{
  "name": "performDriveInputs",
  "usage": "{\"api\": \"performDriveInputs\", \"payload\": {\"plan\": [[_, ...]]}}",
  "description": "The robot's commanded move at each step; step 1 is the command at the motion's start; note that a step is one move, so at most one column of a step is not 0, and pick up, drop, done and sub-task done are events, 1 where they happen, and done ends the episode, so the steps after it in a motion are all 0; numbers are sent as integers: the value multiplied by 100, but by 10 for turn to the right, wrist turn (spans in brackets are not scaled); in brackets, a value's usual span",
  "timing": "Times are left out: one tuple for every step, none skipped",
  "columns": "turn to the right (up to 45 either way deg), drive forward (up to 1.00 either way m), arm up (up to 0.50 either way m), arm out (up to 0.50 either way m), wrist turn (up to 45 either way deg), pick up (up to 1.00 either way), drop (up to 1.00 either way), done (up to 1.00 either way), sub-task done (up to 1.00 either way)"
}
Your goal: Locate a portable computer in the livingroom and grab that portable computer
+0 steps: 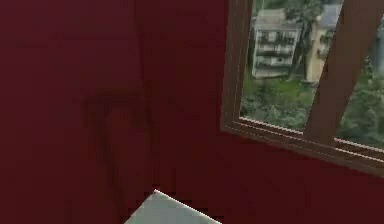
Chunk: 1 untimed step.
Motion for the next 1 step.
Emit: {"api": "performDriveInputs", "payload": {"plan": [[-450,0,0,0,0,0,0,0,0]]}}
